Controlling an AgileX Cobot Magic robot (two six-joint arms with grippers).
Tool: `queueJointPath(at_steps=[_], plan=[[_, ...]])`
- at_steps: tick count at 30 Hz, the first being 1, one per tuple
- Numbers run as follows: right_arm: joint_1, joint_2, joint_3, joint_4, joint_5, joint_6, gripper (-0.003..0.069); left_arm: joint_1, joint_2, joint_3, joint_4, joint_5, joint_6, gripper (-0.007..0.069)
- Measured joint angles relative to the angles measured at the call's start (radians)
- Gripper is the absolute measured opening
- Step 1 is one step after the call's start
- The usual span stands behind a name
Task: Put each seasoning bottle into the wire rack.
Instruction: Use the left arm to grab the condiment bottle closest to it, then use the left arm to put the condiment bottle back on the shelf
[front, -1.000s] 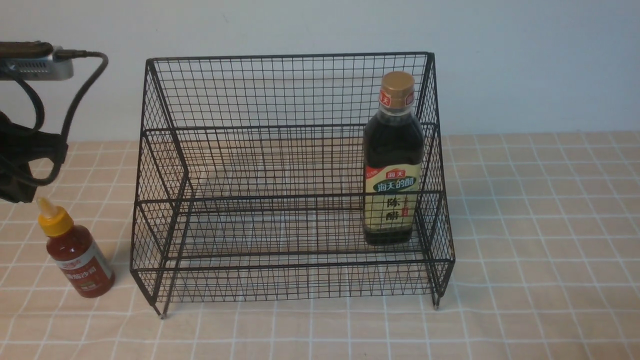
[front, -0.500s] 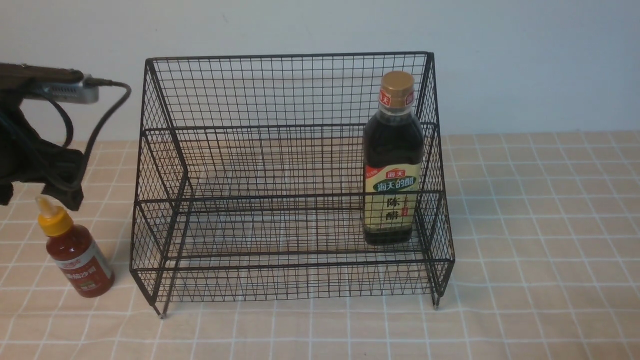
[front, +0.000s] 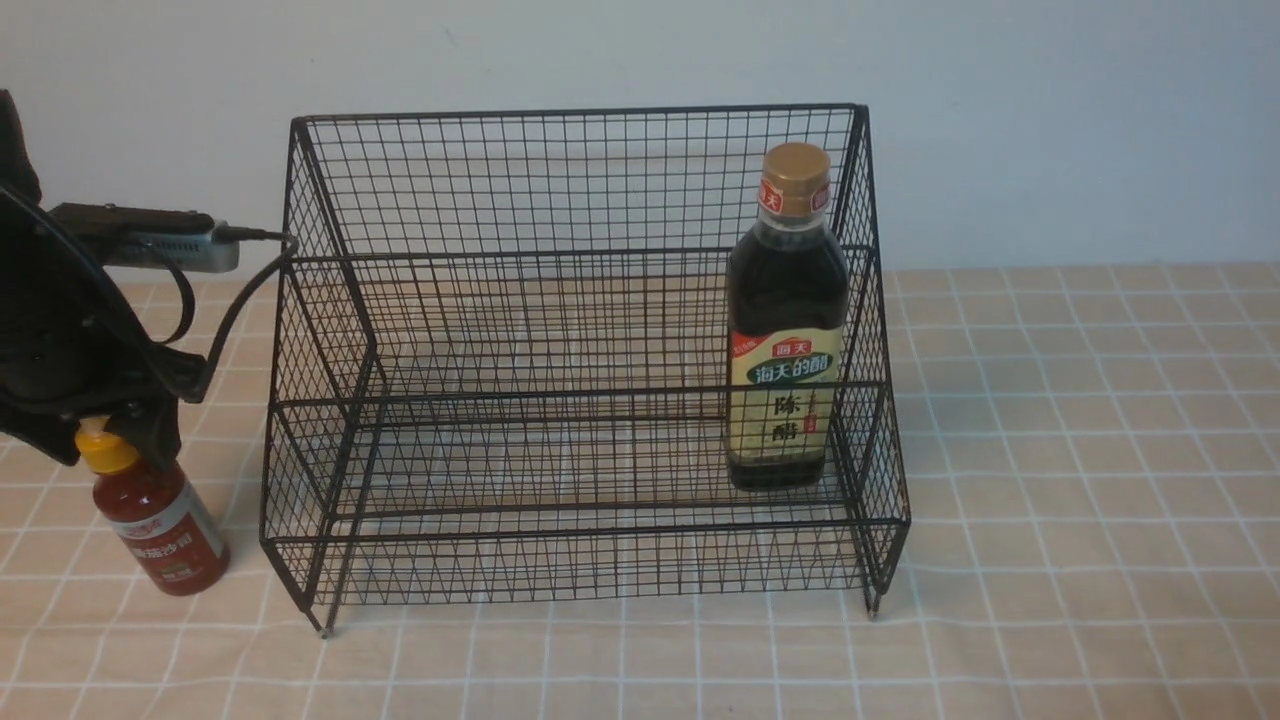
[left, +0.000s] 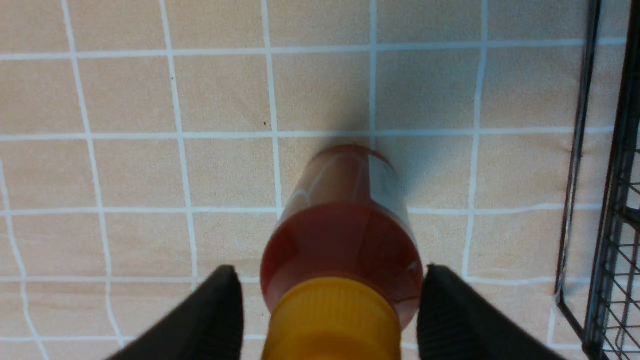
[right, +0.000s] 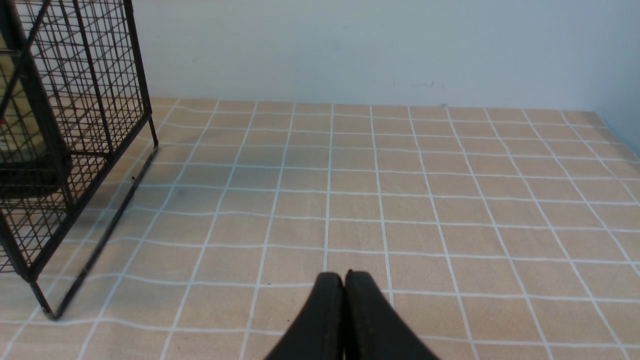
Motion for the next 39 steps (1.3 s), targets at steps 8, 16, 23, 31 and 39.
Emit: queueJointPath(at_steps=[8,16,23,31,39], plan=[[0.0,0.0,0.0,0.0,0.0,0.0,-0.0012,0.0,0.001,-0.039,0.005,0.091,-0.072,0.0287],[0.0,0.0,0.0,0.0,0.0,0.0,-0.0012,-0.015,-0.16,-0.164,0.019,0.128,-0.128,0.0287],[0.0,0.0,0.0,0.0,0.0,0.0,-0.0012,-0.139,-0.432,-0.193,0.007,0.165,-0.137,0.0287],[0.0,0.0,0.0,0.0,0.0,0.0,-0.0012,-0.319,-0.465,-0.193,-0.028,0.182,-0.199,0.0287],[0.0,0.0,0.0,0.0,0.0,0.0,-0.0012,-0.457,-0.316,-0.193,-0.031,0.18,-0.236,0.0287]])
